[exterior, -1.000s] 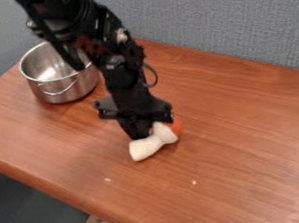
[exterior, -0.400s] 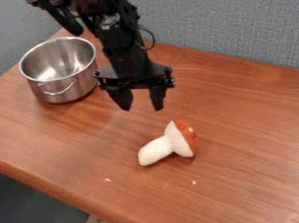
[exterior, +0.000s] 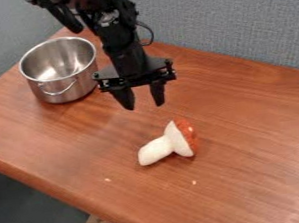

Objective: Put the mushroom in the metal pot

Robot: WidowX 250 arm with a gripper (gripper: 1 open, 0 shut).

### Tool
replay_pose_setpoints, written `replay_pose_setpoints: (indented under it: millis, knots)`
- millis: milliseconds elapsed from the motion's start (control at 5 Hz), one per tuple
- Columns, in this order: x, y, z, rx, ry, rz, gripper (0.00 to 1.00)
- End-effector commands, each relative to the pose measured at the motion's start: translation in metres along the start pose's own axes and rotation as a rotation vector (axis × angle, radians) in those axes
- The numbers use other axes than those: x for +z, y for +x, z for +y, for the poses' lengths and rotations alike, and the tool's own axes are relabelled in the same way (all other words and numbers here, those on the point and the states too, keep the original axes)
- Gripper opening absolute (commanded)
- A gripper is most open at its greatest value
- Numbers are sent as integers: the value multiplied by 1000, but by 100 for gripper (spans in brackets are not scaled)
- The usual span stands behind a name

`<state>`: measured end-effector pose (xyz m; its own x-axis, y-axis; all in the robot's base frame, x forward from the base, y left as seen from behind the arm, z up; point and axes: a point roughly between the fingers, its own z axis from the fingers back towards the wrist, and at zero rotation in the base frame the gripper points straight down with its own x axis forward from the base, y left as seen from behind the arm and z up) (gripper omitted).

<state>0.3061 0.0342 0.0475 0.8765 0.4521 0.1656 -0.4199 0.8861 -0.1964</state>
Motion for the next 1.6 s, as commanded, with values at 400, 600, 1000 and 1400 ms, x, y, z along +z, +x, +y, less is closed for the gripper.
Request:
replay_pose_setpoints:
  millis: [400,600,1000,1400]
  knots:
    - [43,-17,-6,156,-19,-87,0]
    - [55,-21,0,183,-6,-87,100]
    - [62,-29,6,104,74,-94,100]
    - [60,-38,-43,127,76,-102,100]
